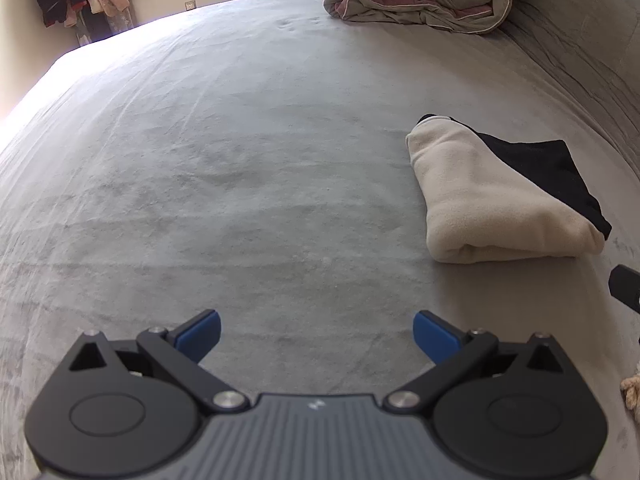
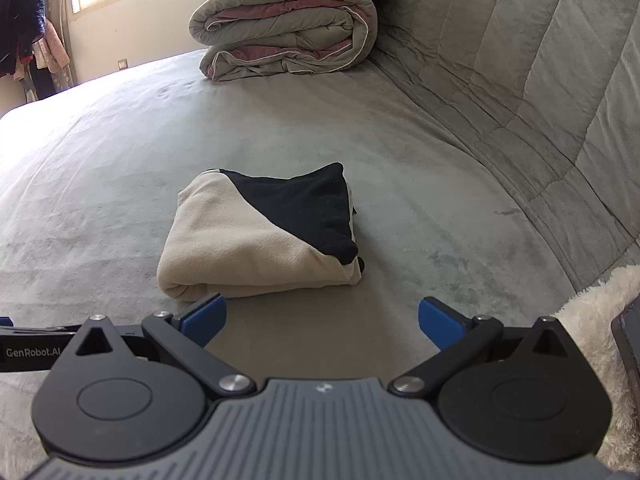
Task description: Fold clothes
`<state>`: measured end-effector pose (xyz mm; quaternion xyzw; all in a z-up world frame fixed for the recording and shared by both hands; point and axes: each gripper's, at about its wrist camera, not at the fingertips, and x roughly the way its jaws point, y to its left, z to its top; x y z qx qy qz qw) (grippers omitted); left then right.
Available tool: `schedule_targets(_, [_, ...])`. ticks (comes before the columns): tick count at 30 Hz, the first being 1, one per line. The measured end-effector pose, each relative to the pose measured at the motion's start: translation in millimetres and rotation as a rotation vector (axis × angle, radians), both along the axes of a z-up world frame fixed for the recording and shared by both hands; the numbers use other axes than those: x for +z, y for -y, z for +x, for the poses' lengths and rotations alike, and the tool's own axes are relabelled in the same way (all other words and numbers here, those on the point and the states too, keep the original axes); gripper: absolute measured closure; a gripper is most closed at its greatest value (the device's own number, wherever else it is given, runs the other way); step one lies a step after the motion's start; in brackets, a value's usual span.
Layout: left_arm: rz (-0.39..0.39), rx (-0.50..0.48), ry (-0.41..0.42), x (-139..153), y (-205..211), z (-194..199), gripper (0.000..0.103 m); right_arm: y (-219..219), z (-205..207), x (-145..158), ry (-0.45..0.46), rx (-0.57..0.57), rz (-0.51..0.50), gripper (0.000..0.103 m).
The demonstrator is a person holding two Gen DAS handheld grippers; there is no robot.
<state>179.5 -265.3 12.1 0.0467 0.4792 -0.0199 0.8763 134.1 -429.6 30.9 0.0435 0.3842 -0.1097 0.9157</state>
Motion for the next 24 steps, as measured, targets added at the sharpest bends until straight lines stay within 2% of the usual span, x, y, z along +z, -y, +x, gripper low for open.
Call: schedule_targets(24, [0.014, -0.019, -0.005, -2, 8, -4, 0.001, -10, 1, 1, -0.003, 0.034, -0.036, 0.000])
